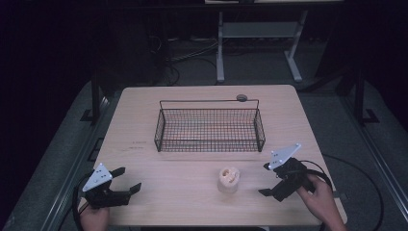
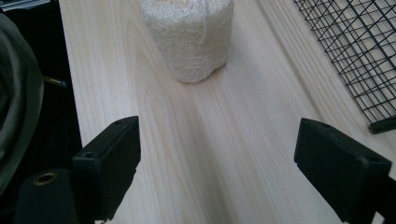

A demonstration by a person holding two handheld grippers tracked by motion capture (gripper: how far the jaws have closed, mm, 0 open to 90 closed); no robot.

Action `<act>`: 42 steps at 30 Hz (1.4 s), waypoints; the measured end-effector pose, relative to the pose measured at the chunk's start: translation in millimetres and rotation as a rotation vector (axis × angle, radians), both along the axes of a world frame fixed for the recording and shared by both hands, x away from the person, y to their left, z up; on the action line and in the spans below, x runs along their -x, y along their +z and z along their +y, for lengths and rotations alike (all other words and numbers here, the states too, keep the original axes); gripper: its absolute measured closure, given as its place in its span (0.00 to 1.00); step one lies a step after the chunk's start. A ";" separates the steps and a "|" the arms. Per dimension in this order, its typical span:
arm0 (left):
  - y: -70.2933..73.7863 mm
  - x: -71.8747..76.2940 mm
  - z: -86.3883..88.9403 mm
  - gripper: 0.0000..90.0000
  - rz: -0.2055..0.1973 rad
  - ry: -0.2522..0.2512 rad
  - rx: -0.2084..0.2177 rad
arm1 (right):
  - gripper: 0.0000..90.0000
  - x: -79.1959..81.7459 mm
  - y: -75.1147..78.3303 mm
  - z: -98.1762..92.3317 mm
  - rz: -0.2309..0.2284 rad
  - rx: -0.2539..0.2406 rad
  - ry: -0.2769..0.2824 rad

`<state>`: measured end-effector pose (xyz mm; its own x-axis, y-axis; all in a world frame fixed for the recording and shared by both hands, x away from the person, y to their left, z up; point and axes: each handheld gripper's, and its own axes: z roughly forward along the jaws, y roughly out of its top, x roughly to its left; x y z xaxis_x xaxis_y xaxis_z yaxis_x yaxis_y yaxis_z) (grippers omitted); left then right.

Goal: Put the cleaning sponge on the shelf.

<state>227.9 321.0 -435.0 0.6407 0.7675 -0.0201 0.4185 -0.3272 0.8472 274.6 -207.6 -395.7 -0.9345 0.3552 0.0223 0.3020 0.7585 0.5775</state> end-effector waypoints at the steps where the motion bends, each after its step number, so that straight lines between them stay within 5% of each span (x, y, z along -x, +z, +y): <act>1: 0.0 0.0 0.0 0.15 0.000 0.000 0.000 | 0.16 0.0 0.0 0.0 0.000 0.000 0.000; 12: 0.8 -0.5 -3.8 0.15 -0.003 -0.013 -0.026 | 0.16 -5.2 6.6 16.3 0.017 0.034 0.027; 42: 0.3 -1.3 2.4 0.15 -0.001 0.004 0.000 | 0.16 -16.8 13.8 65.2 0.050 0.071 0.147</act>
